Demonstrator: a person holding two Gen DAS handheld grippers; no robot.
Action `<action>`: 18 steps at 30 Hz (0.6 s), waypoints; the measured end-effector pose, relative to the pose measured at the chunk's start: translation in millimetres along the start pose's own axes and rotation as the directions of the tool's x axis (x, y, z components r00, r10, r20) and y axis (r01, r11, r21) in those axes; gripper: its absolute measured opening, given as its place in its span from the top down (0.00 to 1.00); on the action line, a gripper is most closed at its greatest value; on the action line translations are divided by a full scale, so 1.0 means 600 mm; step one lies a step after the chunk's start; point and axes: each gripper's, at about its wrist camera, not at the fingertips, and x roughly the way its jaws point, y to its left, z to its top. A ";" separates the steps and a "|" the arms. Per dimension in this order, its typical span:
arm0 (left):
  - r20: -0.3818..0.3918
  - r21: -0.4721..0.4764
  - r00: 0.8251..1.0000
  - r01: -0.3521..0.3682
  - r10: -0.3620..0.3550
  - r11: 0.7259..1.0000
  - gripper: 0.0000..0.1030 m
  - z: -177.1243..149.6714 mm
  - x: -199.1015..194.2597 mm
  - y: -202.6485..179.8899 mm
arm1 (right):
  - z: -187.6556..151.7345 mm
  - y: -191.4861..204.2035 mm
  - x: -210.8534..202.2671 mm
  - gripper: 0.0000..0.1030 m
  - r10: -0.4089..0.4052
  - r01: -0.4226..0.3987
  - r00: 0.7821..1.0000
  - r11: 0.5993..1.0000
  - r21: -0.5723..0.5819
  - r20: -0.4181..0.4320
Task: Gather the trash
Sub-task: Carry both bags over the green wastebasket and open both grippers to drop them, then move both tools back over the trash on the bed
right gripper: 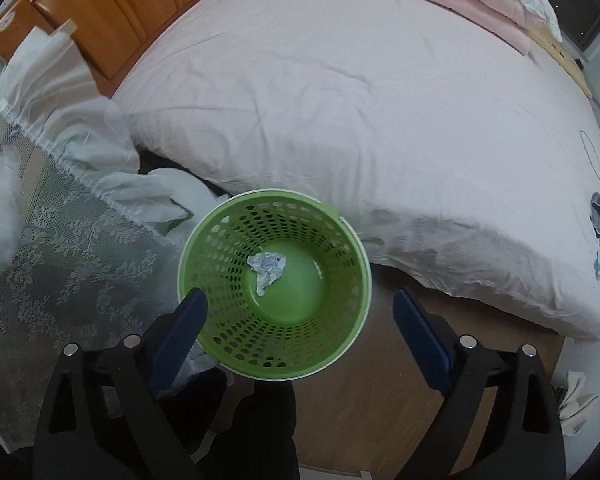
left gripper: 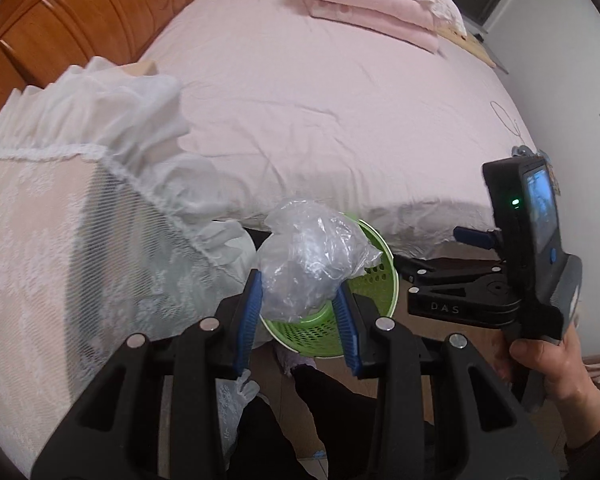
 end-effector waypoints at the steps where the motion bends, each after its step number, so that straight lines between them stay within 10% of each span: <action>1: -0.011 0.010 1.000 0.004 -0.004 1.000 0.66 0.006 0.012 -0.011 | 0.000 -0.013 -0.011 0.08 -0.011 0.010 1.000 1.000 0.012 0.008; 5: -0.036 0.038 0.999 0.020 -0.019 0.999 0.53 0.020 0.034 -0.044 | 0.007 -0.060 -0.039 0.05 -0.010 0.008 0.999 0.998 0.058 0.049; 7: -0.035 0.033 0.999 0.008 -0.007 0.999 0.14 0.022 0.030 -0.049 | 0.010 -0.074 -0.055 0.03 -0.013 0.008 0.998 0.998 0.068 0.068; 18: 0.059 -0.032 0.993 -0.098 0.100 0.995 0.10 0.024 -0.035 -0.013 | 0.039 -0.040 -0.086 0.03 0.015 -0.014 0.993 1.000 -0.013 0.119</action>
